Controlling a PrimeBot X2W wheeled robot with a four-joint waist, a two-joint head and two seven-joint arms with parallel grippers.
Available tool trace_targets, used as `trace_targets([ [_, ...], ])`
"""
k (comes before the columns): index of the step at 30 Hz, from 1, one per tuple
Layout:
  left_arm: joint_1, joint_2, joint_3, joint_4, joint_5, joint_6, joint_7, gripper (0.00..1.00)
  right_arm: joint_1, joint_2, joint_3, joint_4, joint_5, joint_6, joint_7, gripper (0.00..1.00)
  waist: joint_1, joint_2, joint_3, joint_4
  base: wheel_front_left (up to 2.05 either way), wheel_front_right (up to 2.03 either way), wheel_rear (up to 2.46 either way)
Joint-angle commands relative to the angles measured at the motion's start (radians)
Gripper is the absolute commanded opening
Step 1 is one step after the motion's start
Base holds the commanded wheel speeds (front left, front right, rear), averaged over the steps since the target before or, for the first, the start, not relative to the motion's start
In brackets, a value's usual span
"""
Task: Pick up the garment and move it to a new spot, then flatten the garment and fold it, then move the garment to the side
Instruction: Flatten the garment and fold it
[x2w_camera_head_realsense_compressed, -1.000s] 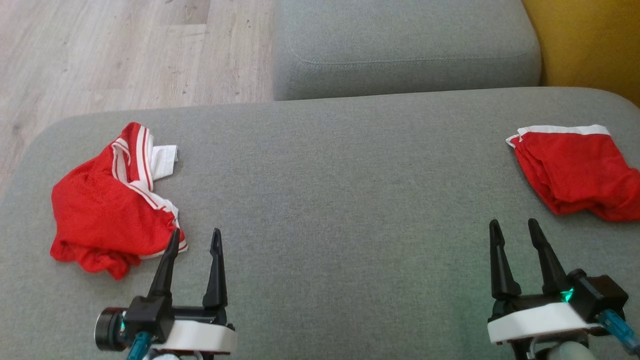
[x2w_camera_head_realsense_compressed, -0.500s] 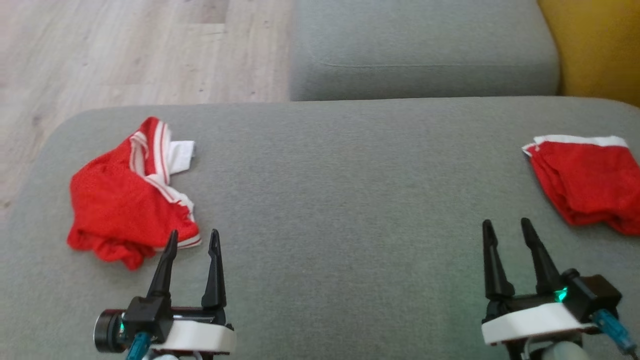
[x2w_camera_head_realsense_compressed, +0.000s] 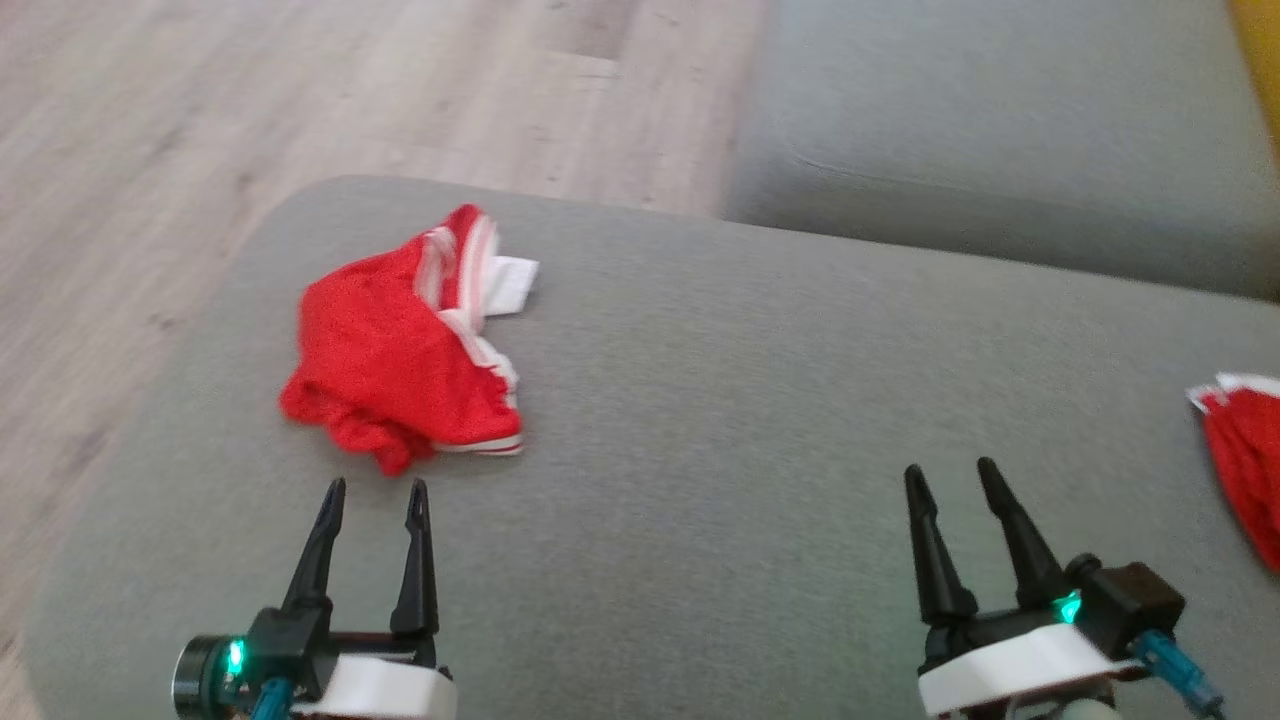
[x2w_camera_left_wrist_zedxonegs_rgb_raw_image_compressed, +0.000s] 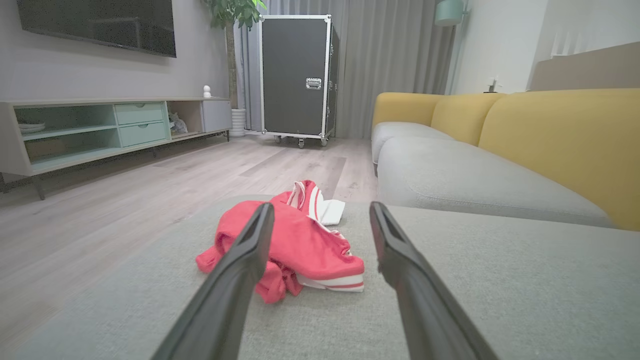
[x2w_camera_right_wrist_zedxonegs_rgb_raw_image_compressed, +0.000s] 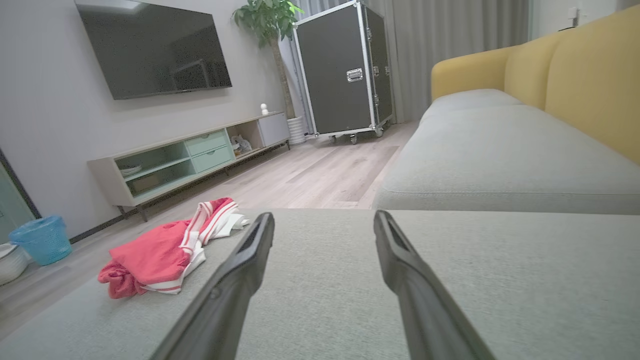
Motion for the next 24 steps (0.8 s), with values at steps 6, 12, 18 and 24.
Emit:
trace_targets([
  [6, -0.013, 0.002, 0.048, -0.027, 0.021, -0.01, -0.006, 1.0, -0.016, -0.005, 0.059, -0.013, 0.017, 0.007, -0.011, 1.0, 0.0, -0.0001, -0.028, 0.121, 0.0, 0.0, 0.0],
  [12, -0.004, 0.017, 0.06, -0.03, 0.051, -0.02, -0.006, 1.0, -0.021, -0.005, 0.067, -0.009, 0.024, 0.007, -0.011, 1.0, 0.0, -0.0001, -0.03, 0.147, 0.0, 0.0, 0.0],
  [18, -0.061, 0.057, 0.07, -0.023, 0.064, -0.047, -0.006, 1.0, -0.036, -0.005, 0.07, -0.008, 0.013, 0.007, -0.011, 1.0, 0.0, -0.0001, -0.006, 0.122, 0.0, 0.0, 0.0],
  [24, -0.271, 0.151, 0.045, 0.081, 0.038, -0.113, 0.05, 1.0, -0.08, -0.005, 0.051, -0.025, -0.029, 0.007, -0.011, 1.0, 0.0, -0.0001, 0.093, 0.071, 0.0, 0.0, 0.0],
])
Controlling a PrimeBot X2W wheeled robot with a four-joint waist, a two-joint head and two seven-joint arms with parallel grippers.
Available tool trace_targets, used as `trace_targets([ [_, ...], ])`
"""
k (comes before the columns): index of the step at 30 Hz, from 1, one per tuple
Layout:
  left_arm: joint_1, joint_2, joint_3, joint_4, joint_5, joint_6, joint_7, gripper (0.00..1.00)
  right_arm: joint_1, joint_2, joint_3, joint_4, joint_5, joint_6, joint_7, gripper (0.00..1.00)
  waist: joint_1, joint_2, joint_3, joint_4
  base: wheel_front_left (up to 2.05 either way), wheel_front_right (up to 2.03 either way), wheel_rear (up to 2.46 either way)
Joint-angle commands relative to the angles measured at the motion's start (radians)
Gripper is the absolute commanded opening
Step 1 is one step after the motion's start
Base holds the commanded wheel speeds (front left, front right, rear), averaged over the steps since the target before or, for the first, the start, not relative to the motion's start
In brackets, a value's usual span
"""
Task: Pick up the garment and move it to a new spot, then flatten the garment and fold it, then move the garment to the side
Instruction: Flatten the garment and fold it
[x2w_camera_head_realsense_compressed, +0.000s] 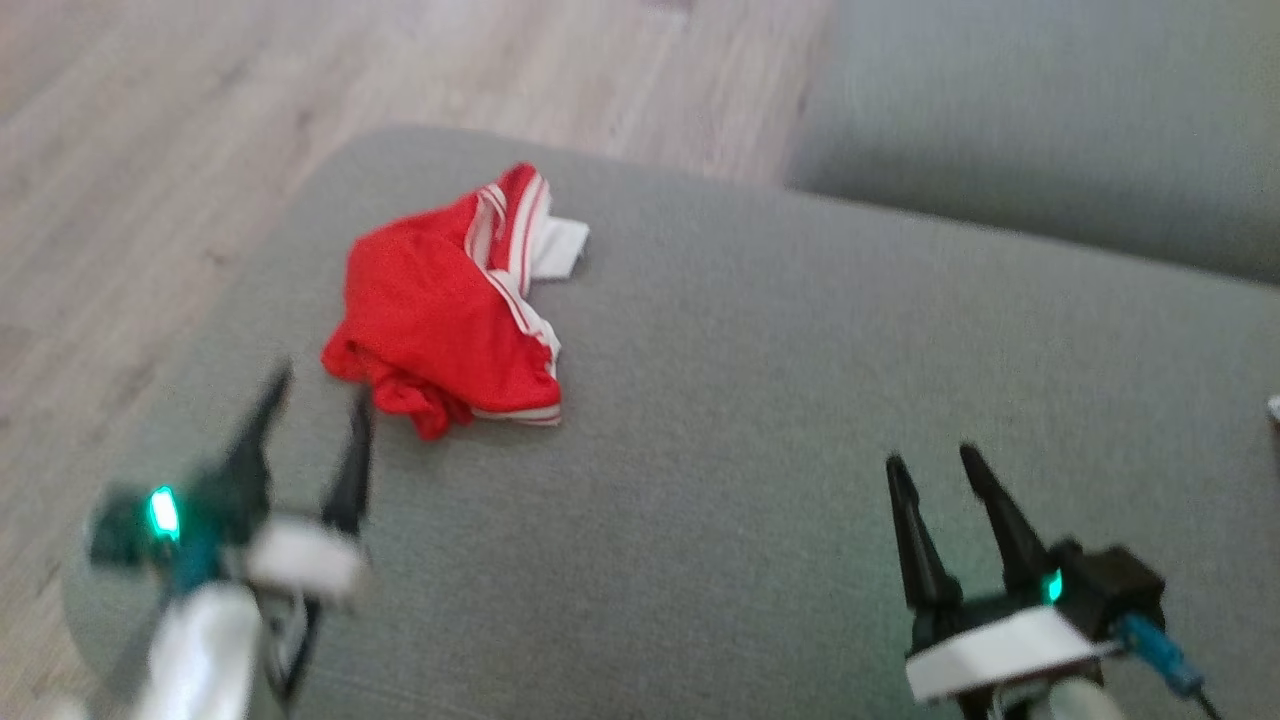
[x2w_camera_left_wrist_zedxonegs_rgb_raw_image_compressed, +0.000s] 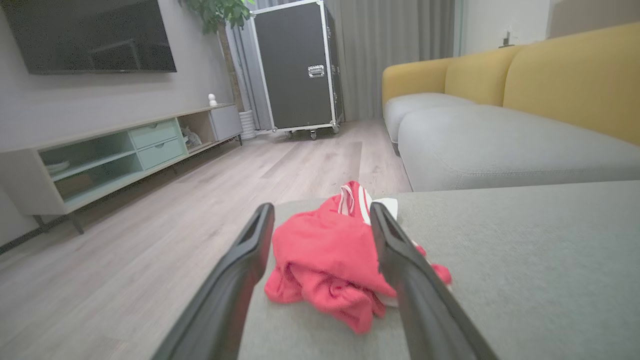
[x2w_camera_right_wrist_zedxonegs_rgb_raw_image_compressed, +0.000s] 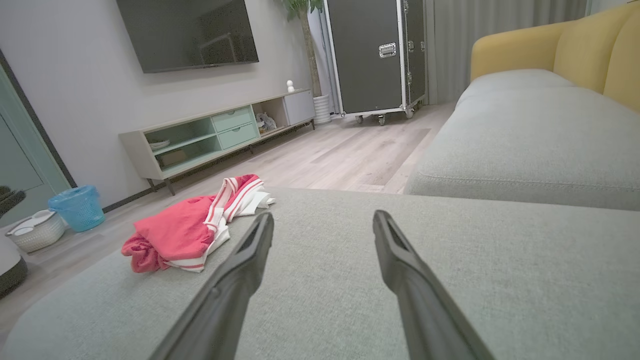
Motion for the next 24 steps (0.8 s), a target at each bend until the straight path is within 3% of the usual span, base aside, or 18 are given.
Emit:
trace_targets([
  [1, -0.152, 0.041, 0.018, -0.002, -0.022, -0.011, 0.039, 1.0, -0.086, -0.005, 0.016, -0.044, -0.023, 0.007, -0.011, 1.0, 0.0, 0.0, 0.072, -0.04, 0.0, 0.0, 0.0],
  [3, -0.249, 0.069, 0.002, 0.056, -0.07, -0.02, 0.135, 1.0, -0.114, -0.005, 0.01, -0.056, -0.042, 0.007, -0.011, 1.0, 0.0, 0.0, 0.118, -0.064, 0.0, 0.0, 0.0],
  [5, -0.378, 0.13, -0.069, 0.144, -0.134, -0.023, 0.299, 1.0, -0.151, -0.005, -0.001, -0.072, -0.042, 0.007, -0.011, 1.0, 0.0, 0.0, 0.178, -0.104, 0.0, 0.0, 0.0],
  [9, -0.51, 0.213, -0.176, 0.225, -0.266, -0.024, 0.44, 1.0, -0.195, -0.005, 0.001, -0.076, -0.065, 0.007, -0.011, 1.0, 0.0, 0.0, 0.248, -0.161, 0.0, 0.0, 0.0],
  [17, -0.636, 0.318, -0.311, 0.331, -0.409, -0.024, 0.547, 1.0, -0.233, -0.005, -0.018, -0.085, -0.069, 0.007, -0.011, 1.0, 0.0, 0.0, 0.316, -0.234, 0.0, 0.0, 0.0],
  [24, -0.686, 0.336, -0.388, 0.422, -0.526, -0.024, 0.63, 1.0, -0.239, -0.005, -0.011, -0.081, -0.072, 0.007, -0.011, 1.0, 0.0, 0.0, 0.347, -0.267, 0.0, 0.0, 0.0],
])
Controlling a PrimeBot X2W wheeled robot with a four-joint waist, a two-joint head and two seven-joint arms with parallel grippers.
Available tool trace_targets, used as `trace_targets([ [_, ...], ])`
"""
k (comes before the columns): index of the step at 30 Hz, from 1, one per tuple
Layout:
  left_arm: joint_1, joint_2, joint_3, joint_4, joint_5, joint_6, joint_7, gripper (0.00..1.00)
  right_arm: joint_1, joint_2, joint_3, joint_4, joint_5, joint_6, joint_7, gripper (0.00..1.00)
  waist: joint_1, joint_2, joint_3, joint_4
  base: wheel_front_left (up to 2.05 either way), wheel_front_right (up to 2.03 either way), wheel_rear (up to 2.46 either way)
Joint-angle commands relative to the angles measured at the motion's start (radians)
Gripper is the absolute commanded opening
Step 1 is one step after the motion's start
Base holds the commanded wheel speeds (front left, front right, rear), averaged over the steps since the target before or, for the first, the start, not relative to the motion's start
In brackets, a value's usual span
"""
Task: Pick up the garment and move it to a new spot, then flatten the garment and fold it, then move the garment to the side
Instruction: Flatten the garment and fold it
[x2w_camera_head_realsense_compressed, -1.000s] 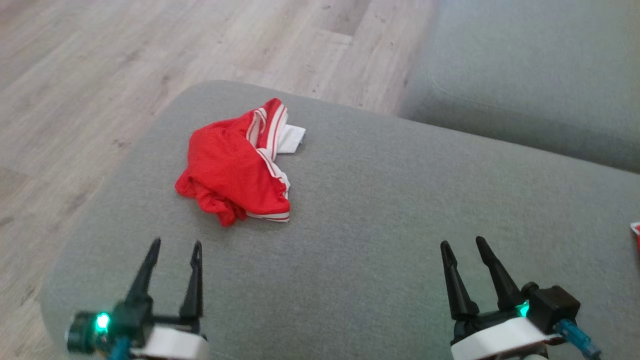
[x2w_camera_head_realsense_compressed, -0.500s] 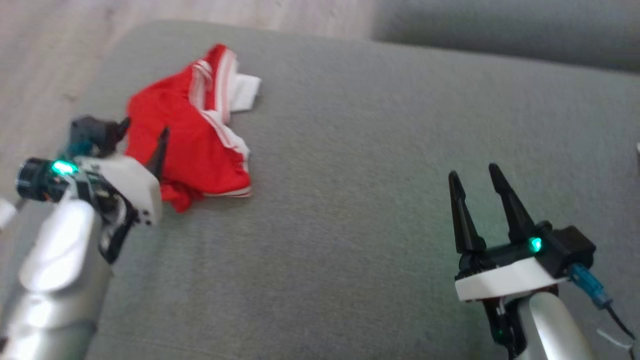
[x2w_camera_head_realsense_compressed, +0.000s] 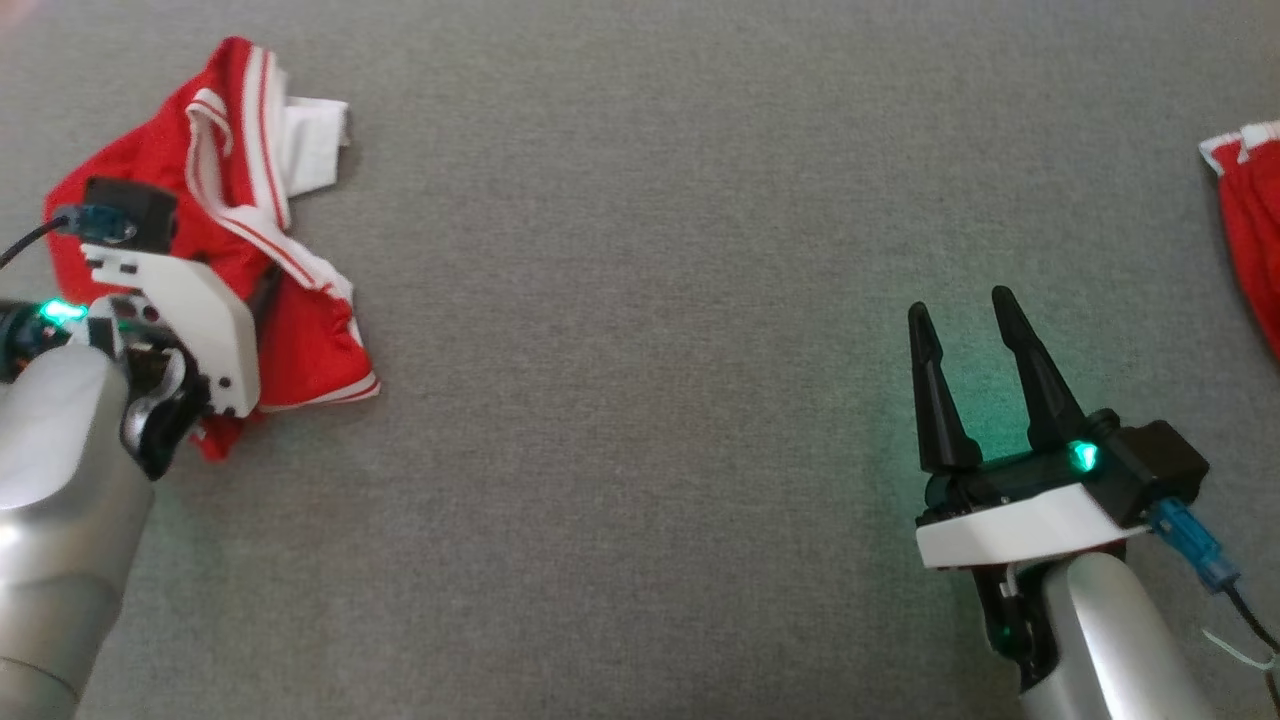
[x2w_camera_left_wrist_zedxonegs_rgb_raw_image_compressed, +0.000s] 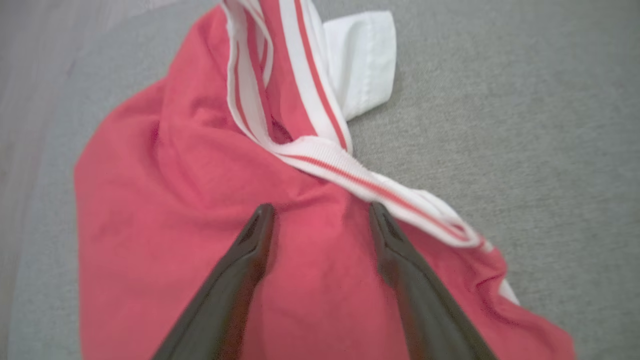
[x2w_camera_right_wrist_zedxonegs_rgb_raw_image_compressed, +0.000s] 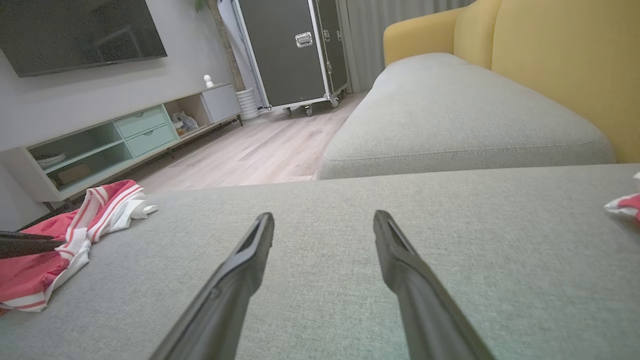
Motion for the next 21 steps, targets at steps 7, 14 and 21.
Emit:
trace_targets([
  [7, -0.057, 0.067, -0.014, 0.054, -0.071, 0.002, 0.058, 1.0, -0.039, -0.002, 0.024, -0.038, -0.008, 0.007, -0.011, 1.0, -0.0001, 0.0, 0.024, -0.021, 0.0, 0.0, 0.0],
  [14, -0.062, 0.083, -0.063, 0.025, -0.122, 0.002, -0.025, 0.0, -0.03, -0.002, 0.021, -0.027, -0.004, 0.007, -0.011, 1.0, -0.0001, 0.0, -0.014, -0.019, 0.0, 0.0, 0.0],
  [21, -0.078, 0.091, -0.052, -0.085, -0.161, 0.002, -0.252, 0.0, -0.006, -0.002, 0.033, -0.007, 0.025, 0.007, -0.011, 1.0, -0.0001, 0.0, -0.116, -0.023, 0.0, 0.0, 0.0],
])
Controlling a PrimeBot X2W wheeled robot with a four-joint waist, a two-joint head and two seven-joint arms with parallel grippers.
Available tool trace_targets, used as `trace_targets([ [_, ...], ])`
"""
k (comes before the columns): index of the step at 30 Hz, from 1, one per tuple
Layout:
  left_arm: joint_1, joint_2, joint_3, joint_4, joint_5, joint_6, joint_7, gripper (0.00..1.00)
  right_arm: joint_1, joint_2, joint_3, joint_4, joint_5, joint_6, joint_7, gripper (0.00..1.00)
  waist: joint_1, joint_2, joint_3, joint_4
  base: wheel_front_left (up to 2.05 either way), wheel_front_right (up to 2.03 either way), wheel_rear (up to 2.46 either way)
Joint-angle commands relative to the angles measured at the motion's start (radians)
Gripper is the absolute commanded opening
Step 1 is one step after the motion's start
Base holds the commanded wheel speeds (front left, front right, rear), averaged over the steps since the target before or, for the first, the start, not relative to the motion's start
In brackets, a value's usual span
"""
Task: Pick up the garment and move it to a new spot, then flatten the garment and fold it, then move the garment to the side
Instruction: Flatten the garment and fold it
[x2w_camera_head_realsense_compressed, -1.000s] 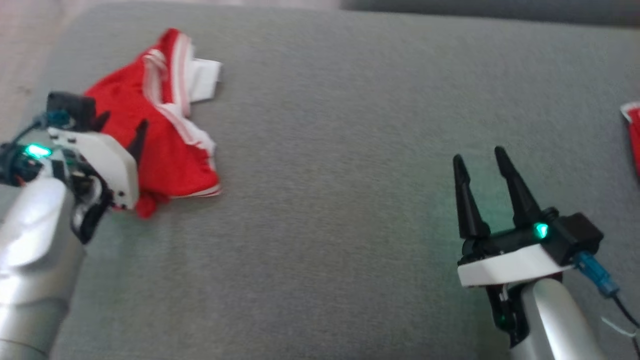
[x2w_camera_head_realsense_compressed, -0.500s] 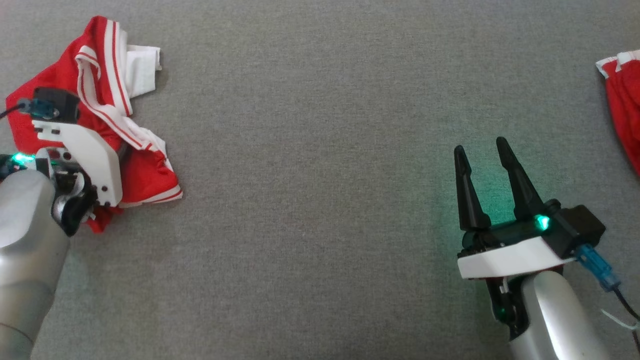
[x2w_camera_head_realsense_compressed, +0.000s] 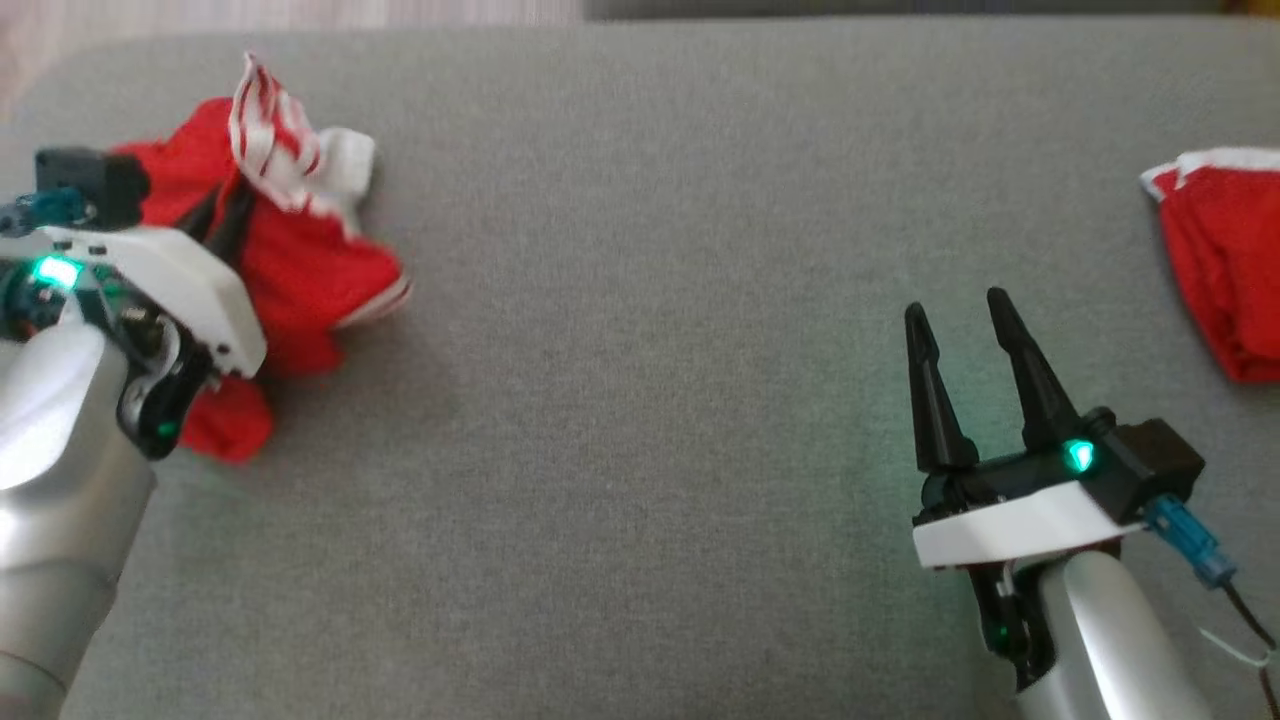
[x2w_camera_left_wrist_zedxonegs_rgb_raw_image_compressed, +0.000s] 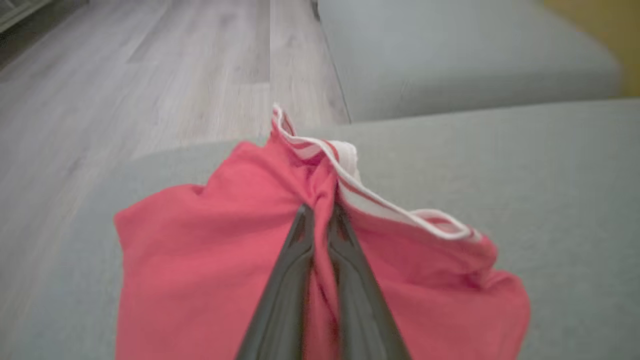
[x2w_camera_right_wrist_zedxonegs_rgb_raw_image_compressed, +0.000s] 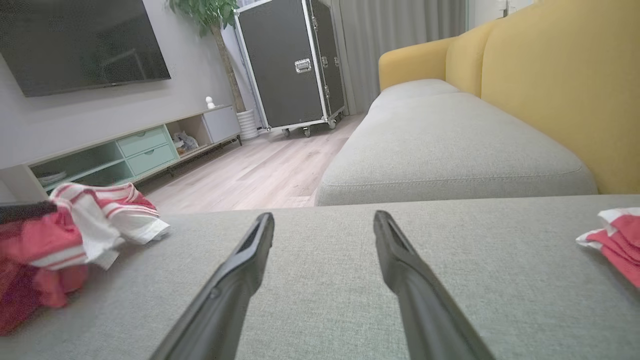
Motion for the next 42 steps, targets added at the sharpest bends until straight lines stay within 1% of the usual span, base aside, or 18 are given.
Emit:
trace_targets([
  [1, -0.049, 0.058, 0.047, -0.06, -0.014, 0.002, -0.053, 0.0, 0.01, -0.002, 0.028, -0.022, 0.012, 0.007, -0.011, 1.0, 0.0001, 0.0, -0.054, -0.003, 0.0, 0.0, 0.0],
  [3, -0.047, 0.053, 0.05, -0.106, -0.033, 0.002, -0.081, 0.0, 0.019, -0.002, 0.031, -0.017, 0.023, 0.007, -0.011, 1.0, 0.0001, 0.0, -0.083, -0.006, 0.0, 0.0, 0.0],
  [7, -0.03, 0.042, 0.05, -0.211, -0.064, 0.002, -0.096, 0.0, 0.033, -0.002, 0.042, -0.012, 0.045, 0.007, -0.011, 1.0, 0.0001, 0.0, -0.126, -0.025, 0.0, 0.0, 0.0],
  [11, -0.011, 0.002, 0.05, -0.321, -0.095, 0.017, -0.089, 0.0, 0.029, -0.002, 0.048, -0.02, 0.062, 0.007, -0.011, 1.0, 0.0001, 0.0, -0.137, -0.063, 0.0, 0.0, 0.0],
  [12, -0.011, 0.002, 0.05, -0.321, -0.095, 0.017, -0.089, 0.0, 0.029, -0.002, 0.048, -0.02, 0.062, 0.007, -0.011, 1.0, 0.0001, 0.0, -0.137, -0.063, 0.0, 0.0, 0.0],
  [14, -0.003, -0.026, 0.035, -0.375, -0.096, 0.031, -0.081, 0.0, 0.023, -0.002, 0.043, -0.026, 0.071, 0.007, -0.011, 1.0, 0.0001, 0.0, -0.135, -0.088, 0.0, 0.0, 0.0],
  [18, -0.001, -0.104, -0.003, -0.441, -0.097, 0.052, -0.069, 0.0, 0.004, -0.002, 0.036, -0.037, 0.08, 0.007, -0.011, 1.0, 0.0001, 0.0, -0.112, -0.149, 0.0, 0.0, 0.0],
  [22, -0.019, -0.202, -0.044, -0.454, -0.079, 0.065, -0.097, 0.0, -0.021, -0.002, 0.025, -0.054, 0.09, 0.007, -0.011, 1.0, 0.0001, 0.0, -0.088, -0.211, 0.0, 0.0, 0.0],
  [24, -0.027, -0.262, -0.056, -0.454, -0.079, 0.067, -0.127, 0.0, -0.029, -0.002, 0.018, -0.063, 0.102, 0.007, -0.011, 1.0, 0.0001, 0.0, -0.079, -0.238, 0.0, 0.0, 0.0],
  [25, -0.035, -0.321, -0.059, -0.452, -0.089, 0.065, -0.164, 0.0, -0.035, -0.002, 0.015, -0.071, 0.096, 0.007, -0.011, 1.0, 0.0001, 0.0, -0.072, -0.257, 0.0, 0.0, 0.0],
  [27, -0.035, -0.364, -0.053, -0.44, -0.098, 0.063, -0.213, 0.0, -0.035, -0.002, 0.014, -0.078, 0.099, 0.007, -0.011, 1.0, 0.0001, 0.0, -0.067, -0.268, 0.0, 0.0, 0.0],
  [29, -0.024, -0.388, -0.045, -0.422, -0.114, 0.055, -0.264, 0.0, -0.035, -0.002, 0.011, -0.083, 0.098, 0.007, -0.011, 1.0, 0.0001, 0.0, -0.06, -0.27, 0.0, 0.0, 0.0],
  [31, -0.004, -0.393, -0.038, -0.387, -0.122, 0.048, -0.308, 0.0, -0.035, -0.002, 0.006, -0.086, 0.092, 0.007, -0.011, 1.0, 0.0001, 0.0, -0.052, -0.263, 0.0, 0.0, 0.0],
  [32, 0.008, -0.386, -0.039, -0.362, -0.119, 0.044, -0.326, 0.0, -0.035, -0.002, 0.004, -0.088, 0.089, 0.007, -0.011, 1.0, 0.0001, 0.0, -0.047, -0.257, 0.0, 0.0, 0.0],
  [39, 0.112, -0.303, -0.031, -0.143, -0.14, 0.015, -0.394, 0.0, -0.032, -0.002, -0.002, -0.078, 0.064, 0.007, -0.011, 1.0, 0.0001, 0.0, -0.029, -0.188, 0.0, 0.0, 0.0],
  [40, 0.12, -0.287, -0.039, -0.112, -0.131, 0.013, -0.399, 0.26, -0.032, -0.002, -0.001, -0.075, 0.059, 0.007, -0.011, 1.0, 0.0001, 0.0, -0.028, -0.177, 0.0, 0.0, 0.0],
  [41, 0.126, -0.273, -0.046, -0.081, -0.119, 0.012, -0.406, 0.76, -0.033, -0.002, 0.001, -0.071, 0.054, 0.007, -0.011, 1.0, 0.0001, 0.0, -0.028, -0.167, 0.0, 0.0, 0.0],
  [42, 0.132, -0.262, -0.052, -0.053, -0.111, 0.011, -0.412, 1.0, -0.033, -0.002, 0.001, -0.068, 0.049, 0.007, -0.011, 1.0, 0.0001, 0.0, -0.029, -0.157, 0.0, 0.0, 0.0],
])
